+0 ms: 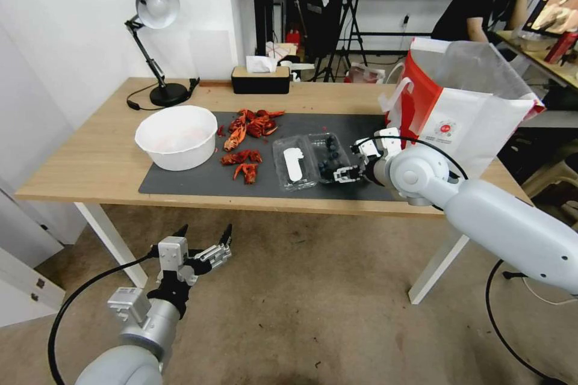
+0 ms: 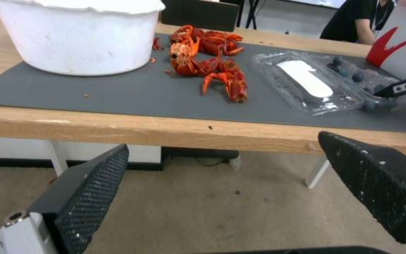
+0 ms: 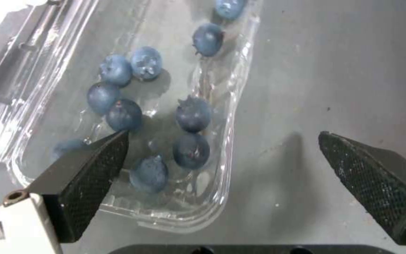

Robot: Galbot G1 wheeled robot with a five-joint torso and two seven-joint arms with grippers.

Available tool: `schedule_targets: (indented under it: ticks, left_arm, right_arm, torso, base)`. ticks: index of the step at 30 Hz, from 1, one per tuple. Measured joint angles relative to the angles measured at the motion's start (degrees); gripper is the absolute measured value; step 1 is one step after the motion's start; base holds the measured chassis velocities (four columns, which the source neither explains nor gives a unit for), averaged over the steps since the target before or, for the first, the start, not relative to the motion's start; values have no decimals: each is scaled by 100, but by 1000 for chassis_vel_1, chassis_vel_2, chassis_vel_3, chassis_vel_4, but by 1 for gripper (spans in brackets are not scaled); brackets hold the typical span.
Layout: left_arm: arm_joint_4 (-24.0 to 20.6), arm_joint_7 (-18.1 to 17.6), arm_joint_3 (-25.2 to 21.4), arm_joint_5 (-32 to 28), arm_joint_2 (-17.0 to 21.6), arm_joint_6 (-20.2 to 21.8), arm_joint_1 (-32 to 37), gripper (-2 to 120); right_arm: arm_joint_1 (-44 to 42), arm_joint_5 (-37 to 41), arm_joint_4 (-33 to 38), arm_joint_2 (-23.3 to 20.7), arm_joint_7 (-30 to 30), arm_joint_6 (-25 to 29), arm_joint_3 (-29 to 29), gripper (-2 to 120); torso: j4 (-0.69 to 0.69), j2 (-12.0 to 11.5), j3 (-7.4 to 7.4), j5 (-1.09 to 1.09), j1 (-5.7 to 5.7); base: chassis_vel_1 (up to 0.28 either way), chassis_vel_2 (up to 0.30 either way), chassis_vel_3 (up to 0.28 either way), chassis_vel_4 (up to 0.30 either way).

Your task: Close the takeout container lid, then place the container into the takeout bag.

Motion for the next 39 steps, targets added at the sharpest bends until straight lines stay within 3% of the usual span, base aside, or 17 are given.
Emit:
schedule_targets:
  ticks: [20,28,32,35,39]
  left_arm:
    - [43,2,42,40,-15,-4,-10,100]
    - [41,2,41,44,-13,-4,-1,100]
    - [17,2,31,46,-15,-6,14,100]
    - [16,2,28,53,-18,-35,28,100]
    - [15,4,34,60,-12,-54,31,100]
  right_arm:
    - [-218,-35,127,-15,42,0,168,100]
    - [-369,-420,105,-3,-297,0,711,100]
    - [-804,-903,289,-26,-718,16,1261,100]
    - [-1346,-1213,536,-31,-949,261,1710,100]
    - [-2298,-2273,938,-142,-1613,1338,2422,100]
  torso:
    - [0,0,0,0,0]
    - [1,0,0,-1,0]
    - [0,0,0,0,0]
    - [-1,0,0,4,0]
    - [-1,0,0,1,0]
  base:
    - [0,0,0,0]
    - [0,0,0,0]
    - [0,0,0,0]
    - [0,0,0,0]
    - [0,0,0,0]
